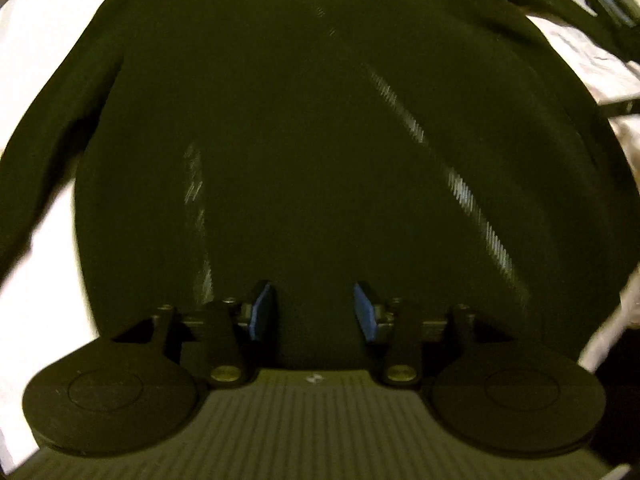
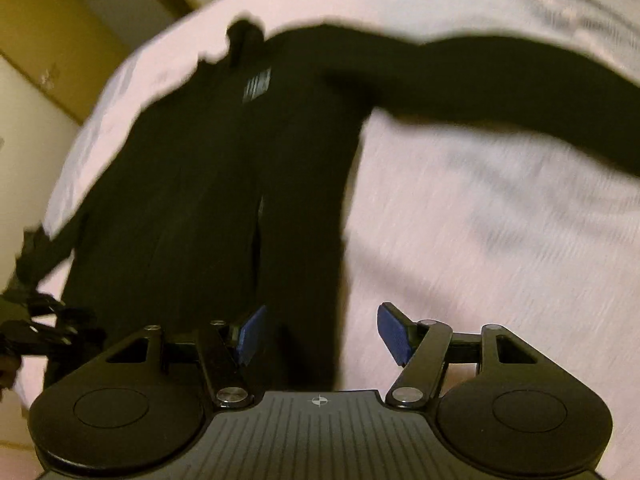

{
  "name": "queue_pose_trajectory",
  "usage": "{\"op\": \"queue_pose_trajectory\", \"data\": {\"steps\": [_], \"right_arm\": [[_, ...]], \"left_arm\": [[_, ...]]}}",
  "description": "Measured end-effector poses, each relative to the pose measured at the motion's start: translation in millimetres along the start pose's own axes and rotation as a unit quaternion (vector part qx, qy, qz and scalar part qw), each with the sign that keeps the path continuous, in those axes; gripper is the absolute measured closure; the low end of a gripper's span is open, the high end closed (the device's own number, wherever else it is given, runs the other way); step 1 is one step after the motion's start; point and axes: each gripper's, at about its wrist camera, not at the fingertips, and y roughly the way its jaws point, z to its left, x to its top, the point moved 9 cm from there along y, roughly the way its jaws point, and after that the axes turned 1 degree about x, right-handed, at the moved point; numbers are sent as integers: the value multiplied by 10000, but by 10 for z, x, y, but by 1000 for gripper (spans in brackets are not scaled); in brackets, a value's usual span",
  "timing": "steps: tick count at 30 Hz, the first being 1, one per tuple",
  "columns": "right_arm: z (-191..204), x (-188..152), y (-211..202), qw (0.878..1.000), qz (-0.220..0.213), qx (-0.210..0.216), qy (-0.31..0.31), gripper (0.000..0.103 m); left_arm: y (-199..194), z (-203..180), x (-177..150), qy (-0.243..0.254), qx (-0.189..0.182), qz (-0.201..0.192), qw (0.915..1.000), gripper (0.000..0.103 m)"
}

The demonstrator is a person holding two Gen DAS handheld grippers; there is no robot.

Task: Fold clothes
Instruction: 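Lay the jacket flat on the bed, pulling the hem with both grippers, then smooth the jacket hem with both grippers, then grasp a sleeve with the left gripper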

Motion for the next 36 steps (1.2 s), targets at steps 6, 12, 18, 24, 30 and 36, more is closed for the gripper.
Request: {"op": "queue_pose_trajectory", "data": {"steps": [6,12,18,24,30,36], "right_arm": [[283,-756,51,9961,554,-523,450,38],[472,-1214,48,9874,600,-875,1172,38],[552,-1281,35,9852,585,-1027,1242,38],[562,-1295,61,9868,653,-730,1286,42],[590,-1320,-9,9884,919,-809,900,99],[450,-1438,44,9820,1205,-907,1137,99]], "left_arm": [[-403,467,-715,-409,-144,-209,9988,62],[-518,707,-1216,-1223,-593,-151,9906,62],[-381,694,-1413,-1839,-921,57,9786,62],[-430,632,-1407,-1860,-1064,34,9768,95],[-669,605,-1378,-1315,-900,-21,9872,100],[-654,598,-1335,-1473,-704,273,9862,99]]}}
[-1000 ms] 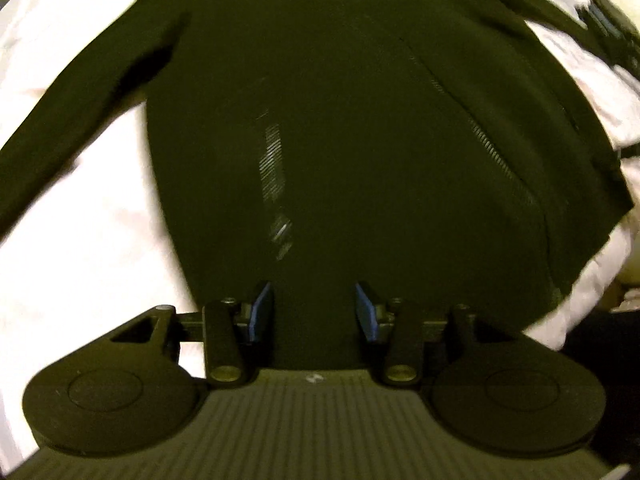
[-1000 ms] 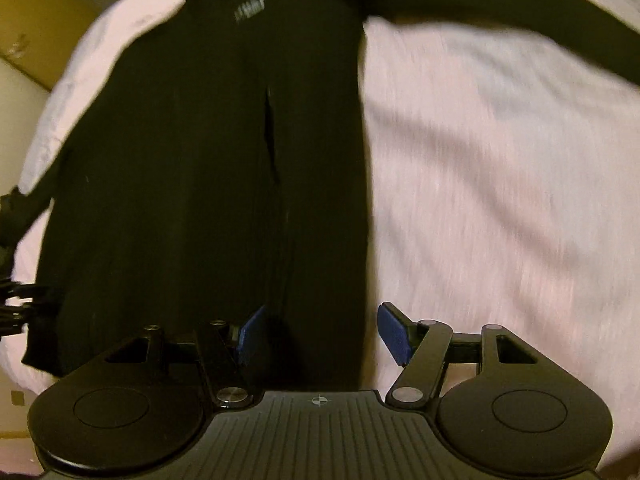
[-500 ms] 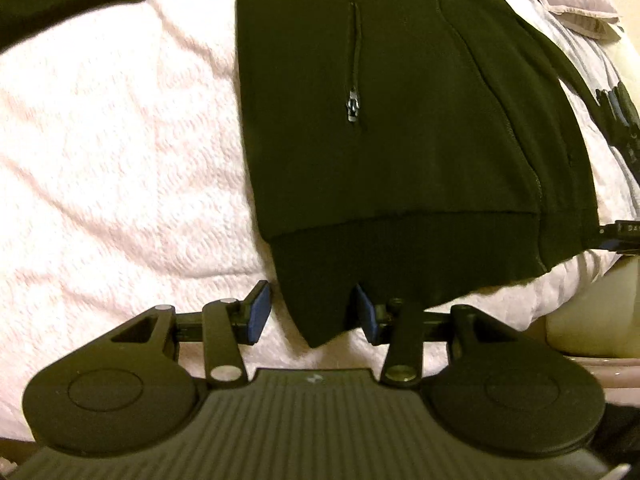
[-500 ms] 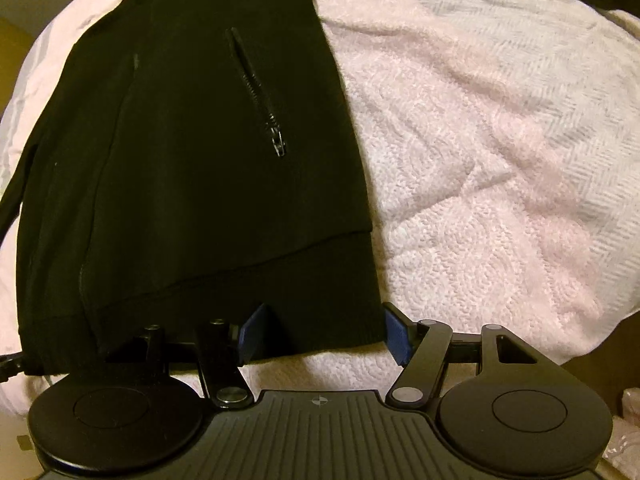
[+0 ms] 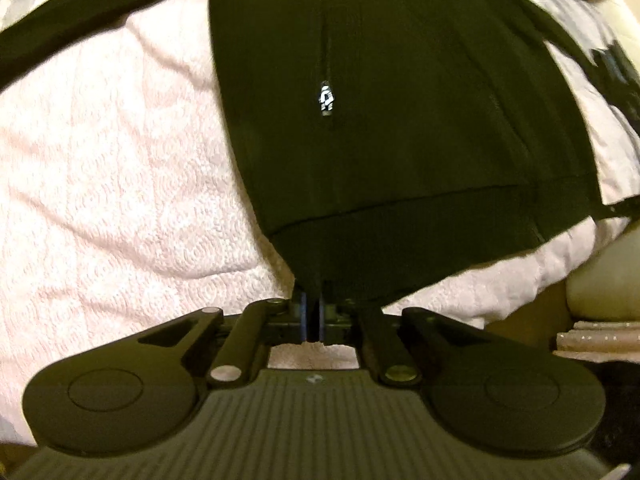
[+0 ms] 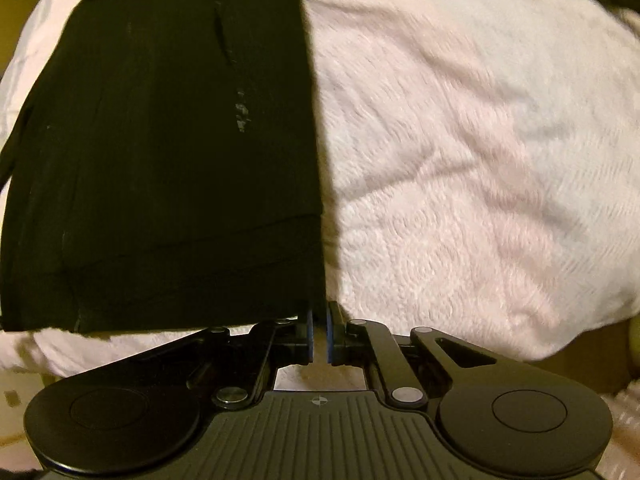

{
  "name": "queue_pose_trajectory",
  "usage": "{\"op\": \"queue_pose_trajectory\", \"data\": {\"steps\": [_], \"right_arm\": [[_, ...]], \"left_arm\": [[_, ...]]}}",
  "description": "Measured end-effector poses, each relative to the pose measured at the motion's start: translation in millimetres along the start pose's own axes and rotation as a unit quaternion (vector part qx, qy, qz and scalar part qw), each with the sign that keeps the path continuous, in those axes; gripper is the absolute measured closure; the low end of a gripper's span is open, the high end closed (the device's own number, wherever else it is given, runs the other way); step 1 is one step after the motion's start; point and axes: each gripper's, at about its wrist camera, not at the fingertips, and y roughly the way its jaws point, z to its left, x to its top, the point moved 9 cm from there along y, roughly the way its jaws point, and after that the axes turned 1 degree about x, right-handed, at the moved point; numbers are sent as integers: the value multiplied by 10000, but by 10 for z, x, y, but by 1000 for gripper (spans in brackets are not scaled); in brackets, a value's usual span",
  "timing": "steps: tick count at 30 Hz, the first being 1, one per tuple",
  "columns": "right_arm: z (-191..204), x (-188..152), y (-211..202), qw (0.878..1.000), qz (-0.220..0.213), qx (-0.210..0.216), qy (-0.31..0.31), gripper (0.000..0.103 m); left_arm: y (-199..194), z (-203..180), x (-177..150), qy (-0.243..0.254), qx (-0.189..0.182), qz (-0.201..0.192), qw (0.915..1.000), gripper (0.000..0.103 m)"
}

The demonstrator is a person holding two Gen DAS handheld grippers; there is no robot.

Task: Fold clothes
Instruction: 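Smooth the jacket hem with both grippers, then grasp a sleeve with the left gripper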

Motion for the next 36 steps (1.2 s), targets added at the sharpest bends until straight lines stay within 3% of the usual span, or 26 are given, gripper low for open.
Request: {"op": "queue_pose_trajectory", "data": {"steps": [3,5,7,11,16,21,23,26,30,31,32,33,34,36], "right_arm": [[83,20,-27,10000,42,-68,24,91],[180,67,-96,9989,-83,-359,-287,62],[318,165,-166,9975,-260,-382,-543,48],[616,356,-297,9924,-589,-353,-1018,47],[1193,667,-375,9876,-859,-175,-1301,47],[1771,814,-307,9876,-1043,-166,-1165,47],[1991,820,-263,9878,-1108,-190,-1076,47],[2355,864,-172,9884,-1168,-222,-945,47],[2784,877,-51,9896,-1075,-370,-882,47],[2907,873,-23,9895,-1058,-346,-923,47],[3004,861,-19,9887,-1056,-351,-1009,47],[3092,847,-20,9876,-1058,-364,-1102,47],[3181,832,-22,9864,-1060,-376,-1196,47],[3296,875,-48,9837,-1114,-462,-1333,47]], "left_arm": [[-69,30,13,-111,172,49,9998,92],[-200,103,-4,-143,341,-38,9993,80],[-355,220,-17,-234,498,-170,9983,75],[-672,581,21,-368,965,-484,9935,77],[-983,1163,403,-267,1461,-865,9851,76],[-1271,2222,886,-354,1785,-1456,9725,61],[-1350,2700,1106,-539,1878,-1618,9673,60],[-1375,3338,1455,-893,1865,-1797,9617,54],[-1105,3852,1673,-1326,1497,-1581,9670,53],[-1023,3938,1705,-1402,1402,-1525,9682,53],[-977,3992,1722,-1446,1306,-1506,9692,60],[-978,4006,1718,-1449,1211,-1536,9699,89],[-978,4021,1714,-1452,1115,-1565,9705,97],[-1023,4040,1702,-1434,1006,-1697,9698,100]]}}
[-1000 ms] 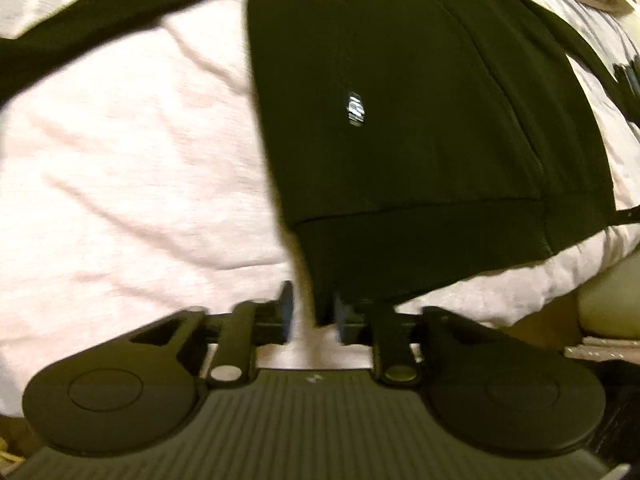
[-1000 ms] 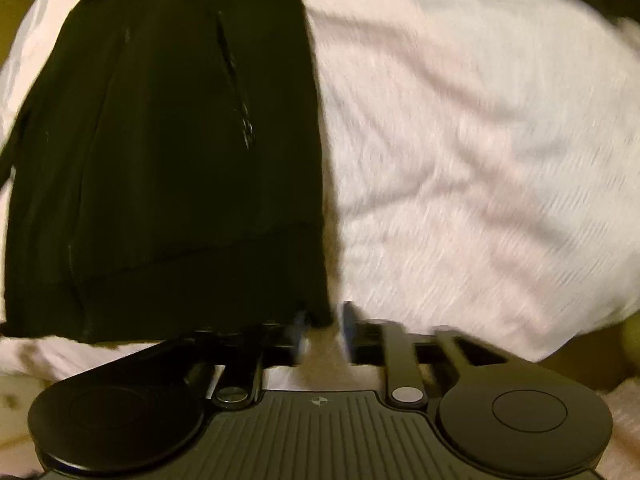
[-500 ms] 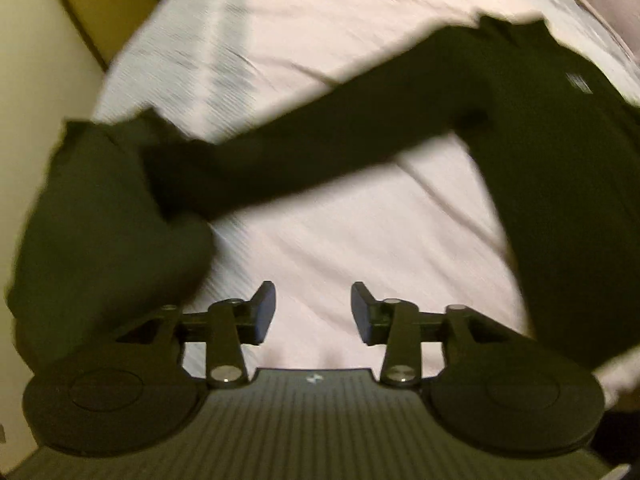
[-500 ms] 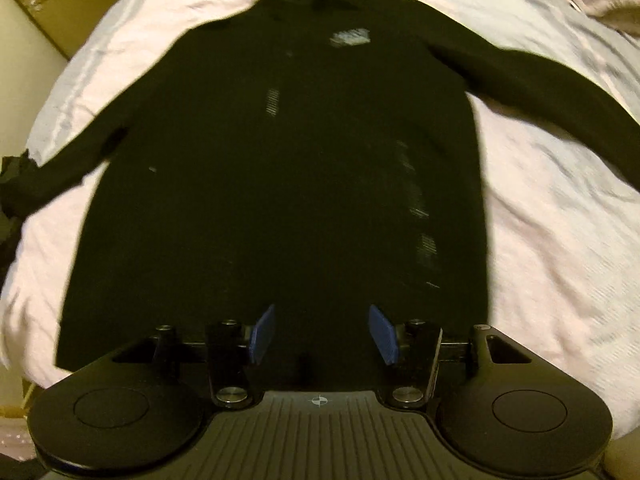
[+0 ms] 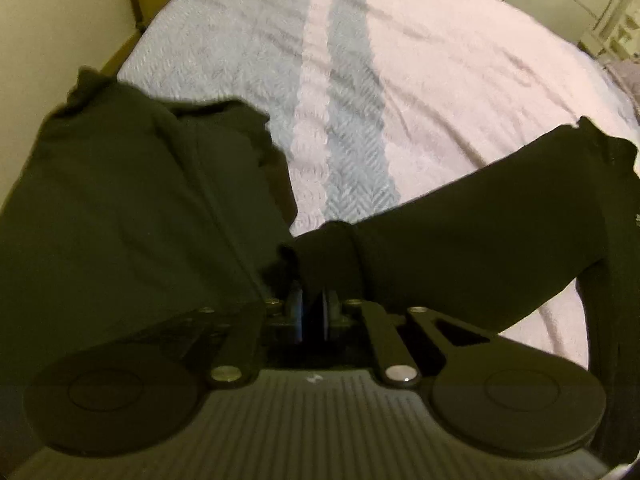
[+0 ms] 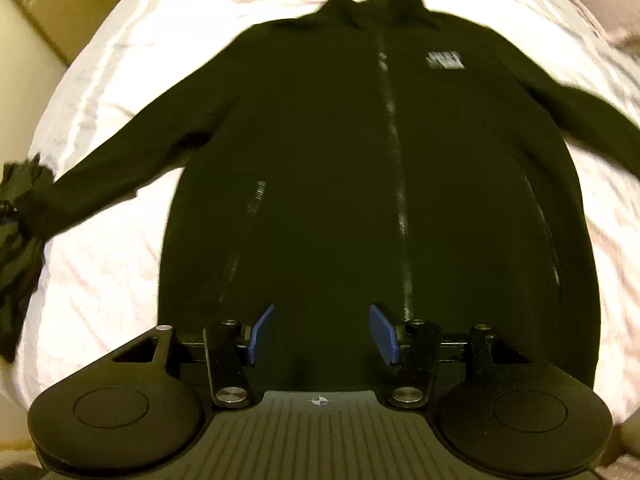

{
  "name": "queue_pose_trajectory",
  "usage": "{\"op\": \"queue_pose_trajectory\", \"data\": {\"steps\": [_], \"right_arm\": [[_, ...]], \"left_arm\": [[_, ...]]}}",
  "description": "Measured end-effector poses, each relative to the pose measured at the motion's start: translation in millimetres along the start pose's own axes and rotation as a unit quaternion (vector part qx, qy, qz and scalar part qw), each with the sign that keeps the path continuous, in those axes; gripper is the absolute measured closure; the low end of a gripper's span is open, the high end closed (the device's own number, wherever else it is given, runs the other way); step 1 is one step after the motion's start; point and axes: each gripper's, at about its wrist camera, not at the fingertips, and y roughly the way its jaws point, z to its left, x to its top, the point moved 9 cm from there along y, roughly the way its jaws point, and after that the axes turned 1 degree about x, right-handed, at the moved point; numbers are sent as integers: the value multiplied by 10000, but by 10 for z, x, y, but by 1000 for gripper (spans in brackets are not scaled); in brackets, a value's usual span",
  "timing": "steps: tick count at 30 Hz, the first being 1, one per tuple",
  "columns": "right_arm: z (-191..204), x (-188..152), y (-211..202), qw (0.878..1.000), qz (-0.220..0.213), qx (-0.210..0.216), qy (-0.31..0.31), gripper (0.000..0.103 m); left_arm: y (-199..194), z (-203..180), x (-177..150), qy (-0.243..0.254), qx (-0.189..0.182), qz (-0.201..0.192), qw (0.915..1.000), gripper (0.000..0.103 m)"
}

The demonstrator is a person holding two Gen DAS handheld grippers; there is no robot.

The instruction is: Fold clothes

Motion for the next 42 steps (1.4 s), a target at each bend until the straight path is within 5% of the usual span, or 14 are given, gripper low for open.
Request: {"op": "queue_pose_trajectory", "data": {"steps": [4,9,17,21,23,30,35,42], "right_arm": [[59,174,-29,9998,-153,-109,66,47],[30,223,12,9993,-171,-66,330,47],[91,27,-310,9968,-288,-224,717,47],[-86,-35,-459,9908,-456,-385,1212,43],[-186,-52,-538,9868,-544,-481,1448,23],[-500,40,-928,9767,-866,-580,1877,20],[-684,-5,-1188,9818,-984,-666,1479,16],[-836,-308,-1316,9907,-820,-624,888,15]], "left_arm": [[-321,359,91,-428,405,-527,9969,100],[-271,546,63,-505,562,-318,9966,101],[-520,523,144,-247,656,-505,9963,87],[-663,90,116,220,420,-519,9975,79],[-765,-179,72,431,313,-505,9973,74],[-1215,-1348,-302,937,-281,-393,9944,48],[-1536,-2143,-667,1145,-631,-346,9908,25],[-1953,-3166,-1219,1757,-841,-254,9805,20]]}}
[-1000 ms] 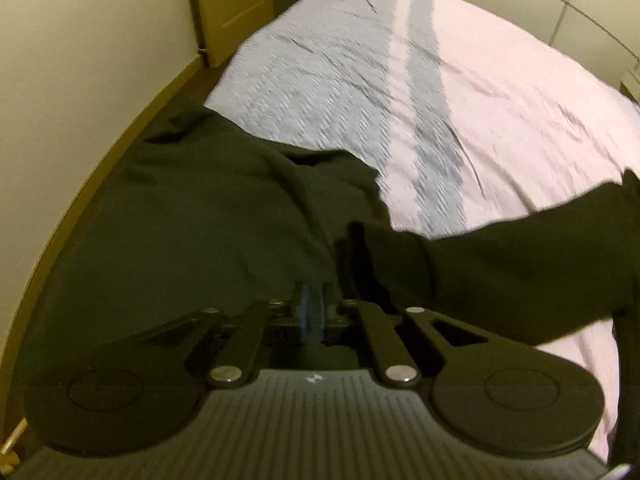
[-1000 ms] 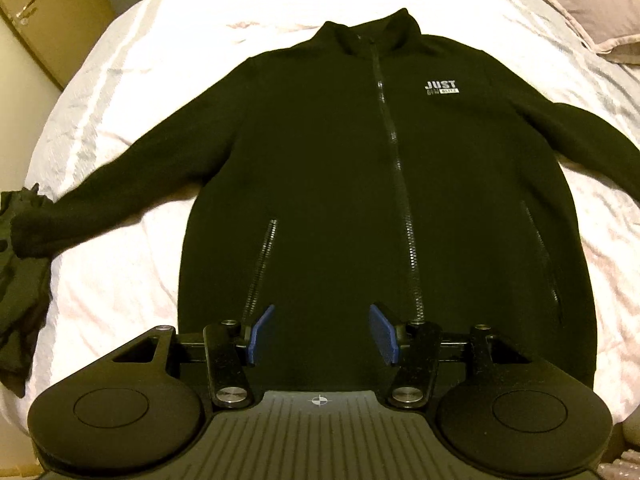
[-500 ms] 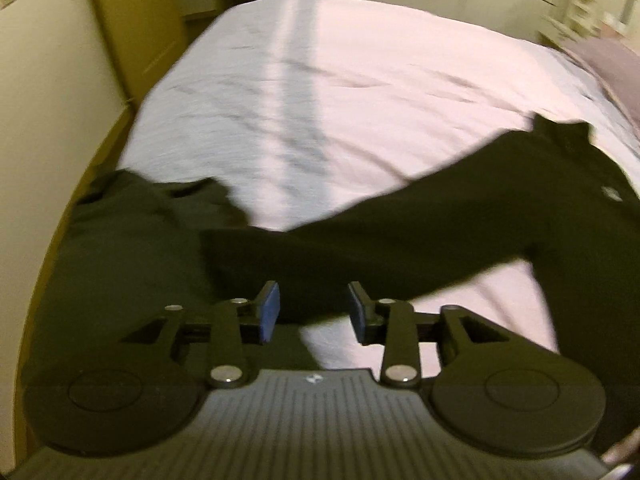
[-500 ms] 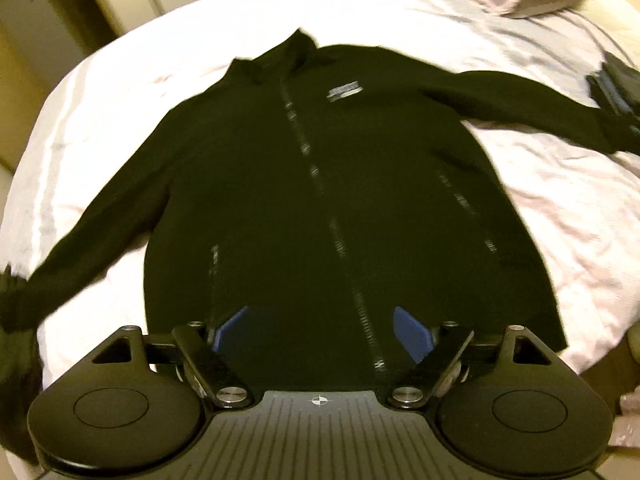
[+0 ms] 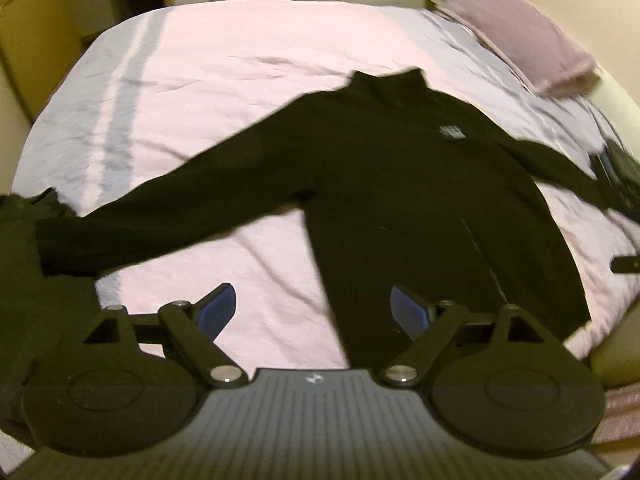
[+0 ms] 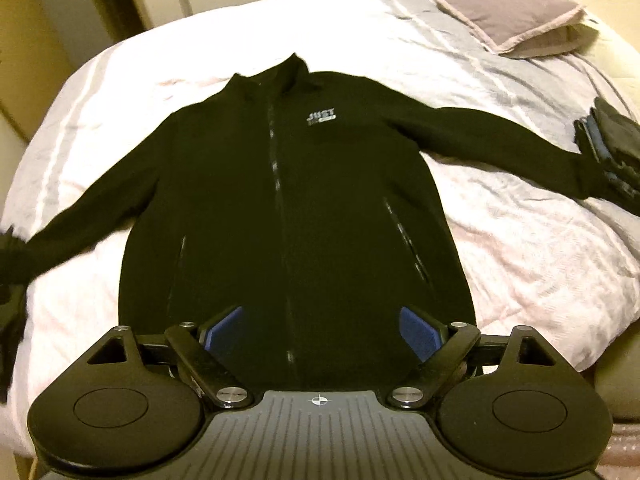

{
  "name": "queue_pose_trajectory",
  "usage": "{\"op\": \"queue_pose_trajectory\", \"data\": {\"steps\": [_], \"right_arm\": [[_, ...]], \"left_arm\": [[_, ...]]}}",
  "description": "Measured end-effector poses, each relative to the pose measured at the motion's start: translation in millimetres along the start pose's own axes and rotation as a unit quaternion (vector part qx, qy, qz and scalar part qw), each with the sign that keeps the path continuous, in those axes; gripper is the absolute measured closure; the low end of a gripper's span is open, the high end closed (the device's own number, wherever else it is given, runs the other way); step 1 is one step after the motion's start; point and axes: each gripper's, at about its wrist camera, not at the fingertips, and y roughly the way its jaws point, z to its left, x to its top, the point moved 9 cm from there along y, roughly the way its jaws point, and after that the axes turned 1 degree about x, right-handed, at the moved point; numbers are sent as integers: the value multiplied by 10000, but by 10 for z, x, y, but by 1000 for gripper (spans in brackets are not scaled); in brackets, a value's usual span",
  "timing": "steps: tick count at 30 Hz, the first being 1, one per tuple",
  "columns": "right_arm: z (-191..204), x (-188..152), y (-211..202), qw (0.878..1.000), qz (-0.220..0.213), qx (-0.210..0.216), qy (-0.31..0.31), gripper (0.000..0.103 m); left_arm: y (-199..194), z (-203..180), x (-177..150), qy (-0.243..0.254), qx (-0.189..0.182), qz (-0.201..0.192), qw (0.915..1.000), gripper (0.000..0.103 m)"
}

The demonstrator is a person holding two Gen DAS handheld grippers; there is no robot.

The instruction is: Fold clothes

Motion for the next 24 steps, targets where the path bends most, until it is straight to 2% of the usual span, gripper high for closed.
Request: {"op": "queue_pose_trajectory", "data": {"steps": [5,12,19,24], "right_arm": [[-175,-247,-104,9996,91,15,-253,15],[-273,-483,-243,9997,157,-16,-194,15],[-88,-518,-354,9998,92,-73,-188,15],[43,-542,-434,9998,46,-113,-185,15]], "left_arm": [[-164,-398,-204,256,163,59,9995,20],[-203,-682,-346,574,95,192,9981,20],[-292,-625,-187,769,35,-80,9970,20],[-338,-466,-235,775,14,-111,9969,20]]}}
